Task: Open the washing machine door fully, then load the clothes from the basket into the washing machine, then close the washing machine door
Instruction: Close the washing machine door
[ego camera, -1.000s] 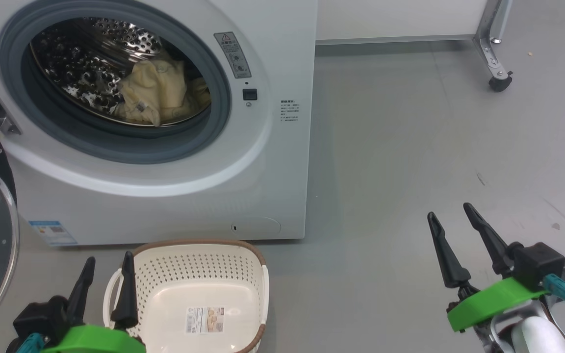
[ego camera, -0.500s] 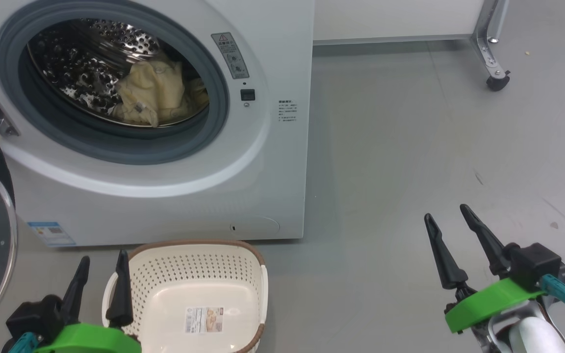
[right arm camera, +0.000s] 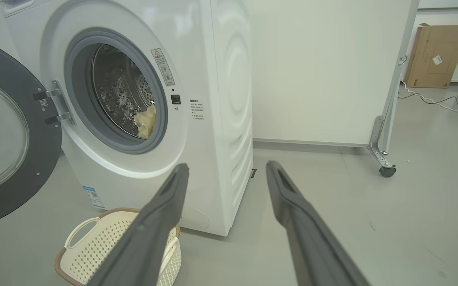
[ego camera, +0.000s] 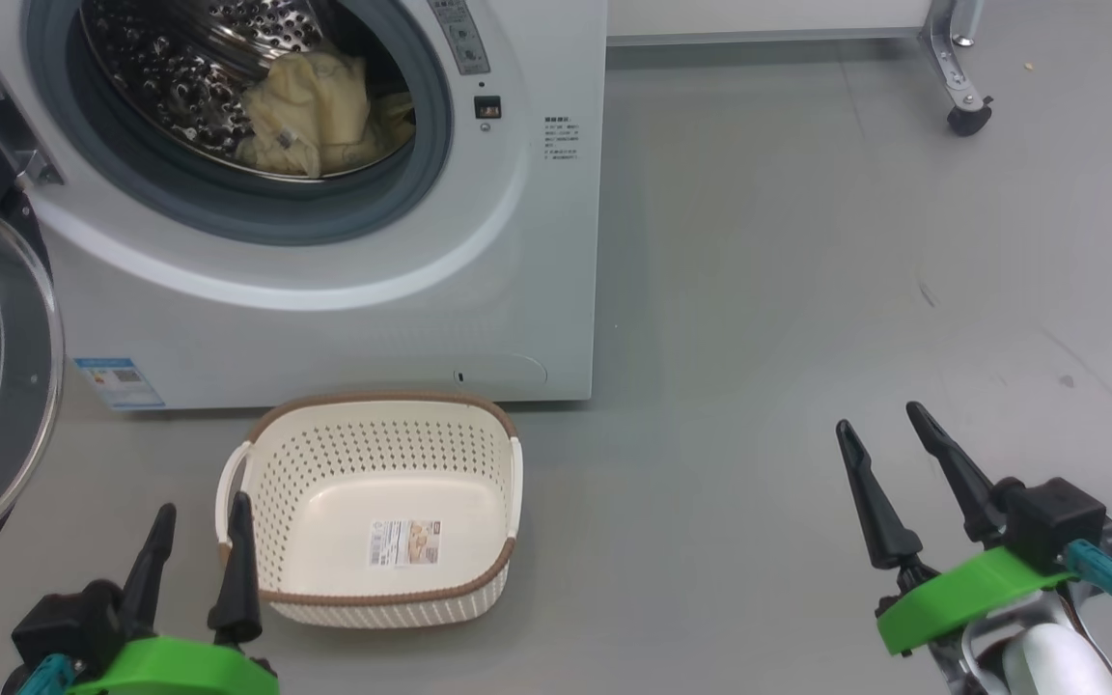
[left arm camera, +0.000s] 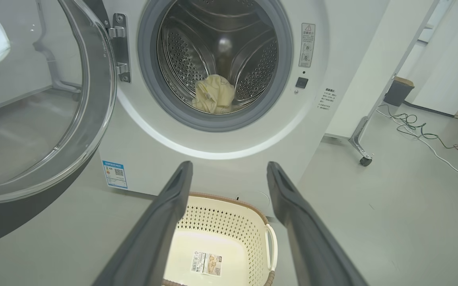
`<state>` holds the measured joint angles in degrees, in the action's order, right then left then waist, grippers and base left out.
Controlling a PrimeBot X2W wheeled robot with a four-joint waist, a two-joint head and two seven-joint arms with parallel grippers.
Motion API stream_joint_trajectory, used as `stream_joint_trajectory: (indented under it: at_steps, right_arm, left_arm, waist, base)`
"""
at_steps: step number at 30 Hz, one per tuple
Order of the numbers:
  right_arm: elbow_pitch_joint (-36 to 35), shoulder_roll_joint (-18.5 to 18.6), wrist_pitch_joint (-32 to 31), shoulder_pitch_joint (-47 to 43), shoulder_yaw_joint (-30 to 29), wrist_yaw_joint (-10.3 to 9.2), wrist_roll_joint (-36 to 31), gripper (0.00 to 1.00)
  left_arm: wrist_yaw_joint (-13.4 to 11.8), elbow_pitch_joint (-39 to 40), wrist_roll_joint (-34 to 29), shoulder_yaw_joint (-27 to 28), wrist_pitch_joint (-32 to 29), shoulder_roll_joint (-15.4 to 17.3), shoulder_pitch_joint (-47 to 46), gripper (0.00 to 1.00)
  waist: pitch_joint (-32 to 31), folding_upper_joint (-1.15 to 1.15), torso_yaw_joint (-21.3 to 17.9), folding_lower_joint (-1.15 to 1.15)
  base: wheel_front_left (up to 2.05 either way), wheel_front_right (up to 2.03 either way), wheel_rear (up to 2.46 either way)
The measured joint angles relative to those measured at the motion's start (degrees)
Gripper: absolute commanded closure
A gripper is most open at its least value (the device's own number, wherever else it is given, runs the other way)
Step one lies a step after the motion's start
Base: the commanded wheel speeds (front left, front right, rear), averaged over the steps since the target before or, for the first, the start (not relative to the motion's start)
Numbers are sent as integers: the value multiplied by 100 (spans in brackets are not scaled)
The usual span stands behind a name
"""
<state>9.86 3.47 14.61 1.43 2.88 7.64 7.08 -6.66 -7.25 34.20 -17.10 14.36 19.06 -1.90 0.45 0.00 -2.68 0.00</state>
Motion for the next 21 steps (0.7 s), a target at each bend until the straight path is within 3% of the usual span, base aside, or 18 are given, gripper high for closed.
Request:
stream_joint_trajectory:
  at_steps: [9,21]
  right_arm:
    - [40,-4,0,-5,-35,0,0,0]
    - [57,-10,0,4,-35,0,0,0]
  left_arm:
    - [5,24,-92,14,0,-8,1,0]
    - [15,21,-142,29,0,-12,-5,0]
  waist:
    - [56,0,27,0]
    - [81,0,14,0]
  base:
    - [-108,108,0]
    - [-7,7,0]
